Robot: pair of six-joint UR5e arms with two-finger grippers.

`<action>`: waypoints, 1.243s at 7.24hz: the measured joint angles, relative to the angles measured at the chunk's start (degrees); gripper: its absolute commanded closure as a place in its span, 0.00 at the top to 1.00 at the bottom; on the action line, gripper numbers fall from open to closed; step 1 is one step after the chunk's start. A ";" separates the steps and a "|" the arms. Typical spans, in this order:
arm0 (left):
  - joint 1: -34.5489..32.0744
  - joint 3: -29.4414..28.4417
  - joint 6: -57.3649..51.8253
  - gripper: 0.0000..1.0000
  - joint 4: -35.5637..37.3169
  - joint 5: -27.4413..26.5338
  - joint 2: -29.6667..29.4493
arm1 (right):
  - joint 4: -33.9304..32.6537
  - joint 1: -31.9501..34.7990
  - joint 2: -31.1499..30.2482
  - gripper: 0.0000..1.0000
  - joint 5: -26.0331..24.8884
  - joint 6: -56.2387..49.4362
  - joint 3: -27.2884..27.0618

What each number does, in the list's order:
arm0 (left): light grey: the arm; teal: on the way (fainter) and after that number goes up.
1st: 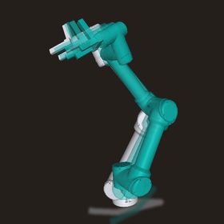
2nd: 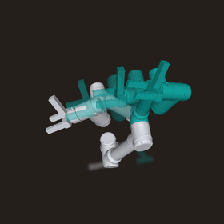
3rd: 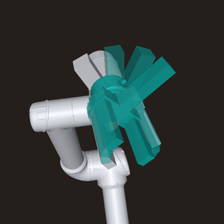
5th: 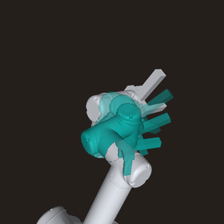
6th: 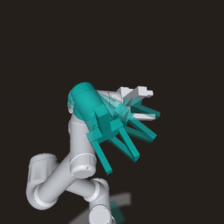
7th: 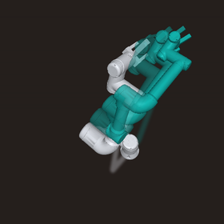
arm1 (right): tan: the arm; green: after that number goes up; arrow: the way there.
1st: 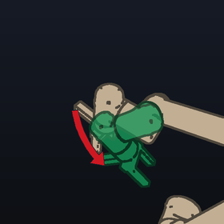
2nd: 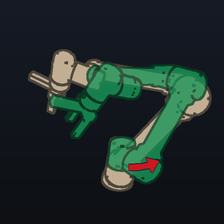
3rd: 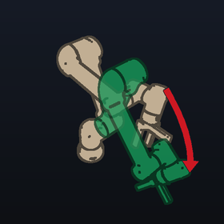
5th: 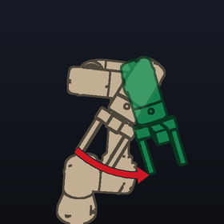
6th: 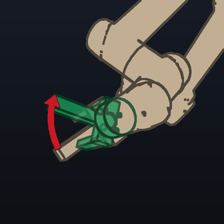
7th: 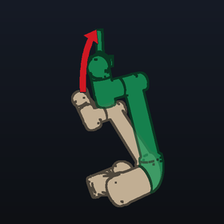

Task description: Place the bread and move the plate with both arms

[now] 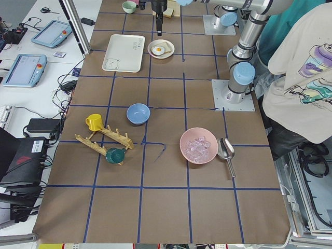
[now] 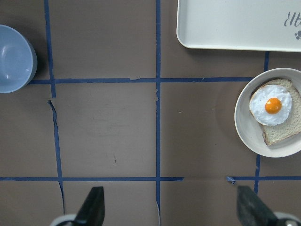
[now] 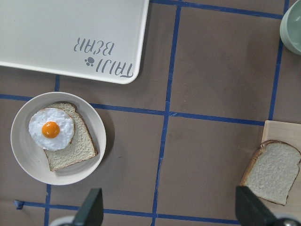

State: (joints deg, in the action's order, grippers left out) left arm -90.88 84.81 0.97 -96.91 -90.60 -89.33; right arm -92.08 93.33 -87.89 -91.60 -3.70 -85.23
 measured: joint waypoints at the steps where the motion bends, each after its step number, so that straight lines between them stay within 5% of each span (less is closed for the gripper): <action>1: 0.00 0.00 0.00 1.00 -0.02 0.04 0.00 | -0.26 -0.07 0.00 1.00 -0.04 -0.27 0.01; 6: 0.07 0.00 -0.02 1.00 -0.03 0.07 0.03 | 0.26 -0.62 0.19 1.00 -0.92 -0.46 -0.91; 9: 0.16 0.00 -0.01 1.00 -0.04 0.07 0.03 | -2.59 -3.86 0.36 1.00 -3.54 -0.66 -6.90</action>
State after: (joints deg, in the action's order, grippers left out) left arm -90.72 84.81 0.96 -96.94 -90.53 -89.30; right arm -94.67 89.47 -87.53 -95.14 -4.36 -92.13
